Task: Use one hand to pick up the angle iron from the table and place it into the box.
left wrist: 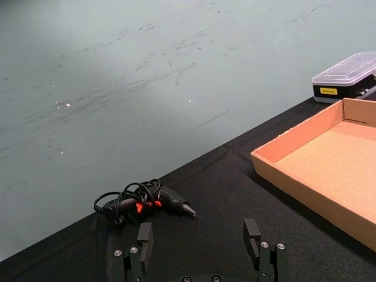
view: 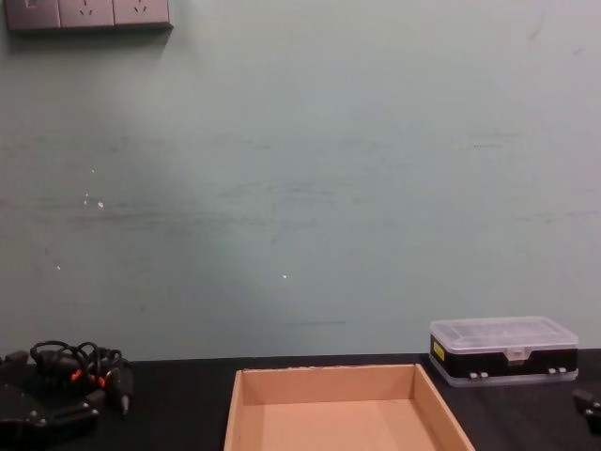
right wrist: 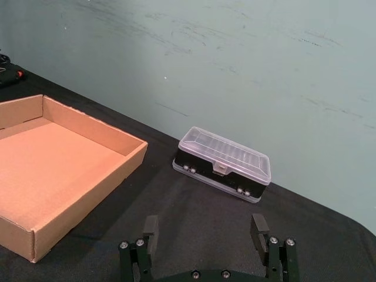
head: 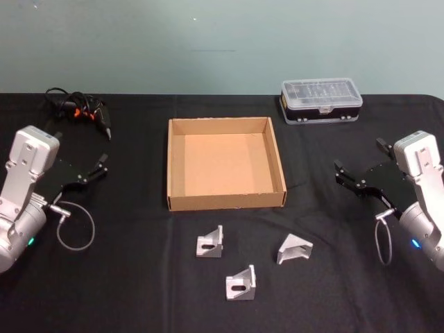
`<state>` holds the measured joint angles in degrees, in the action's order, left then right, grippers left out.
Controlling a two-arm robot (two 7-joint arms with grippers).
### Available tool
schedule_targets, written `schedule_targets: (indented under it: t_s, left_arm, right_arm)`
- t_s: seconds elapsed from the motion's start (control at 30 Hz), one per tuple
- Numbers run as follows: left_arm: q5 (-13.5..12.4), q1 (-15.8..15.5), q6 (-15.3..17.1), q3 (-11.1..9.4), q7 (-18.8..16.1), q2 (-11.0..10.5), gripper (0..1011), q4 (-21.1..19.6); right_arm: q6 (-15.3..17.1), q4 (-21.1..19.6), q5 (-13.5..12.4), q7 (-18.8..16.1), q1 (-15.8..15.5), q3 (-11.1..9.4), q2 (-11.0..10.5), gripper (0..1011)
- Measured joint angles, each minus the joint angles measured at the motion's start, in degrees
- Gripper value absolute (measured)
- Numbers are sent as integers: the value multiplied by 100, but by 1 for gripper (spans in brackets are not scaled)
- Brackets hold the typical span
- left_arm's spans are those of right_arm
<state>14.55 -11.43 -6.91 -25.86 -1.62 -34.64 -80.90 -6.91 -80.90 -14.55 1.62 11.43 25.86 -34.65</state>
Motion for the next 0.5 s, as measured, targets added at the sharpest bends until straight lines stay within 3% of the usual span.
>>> schedule_targets:
  t_s: [0.5]
  left_arm:
    - [0,0,0,0,0,0,1011,0]
  right_arm:
    - [0,0,0,0,0,0,0,1000]
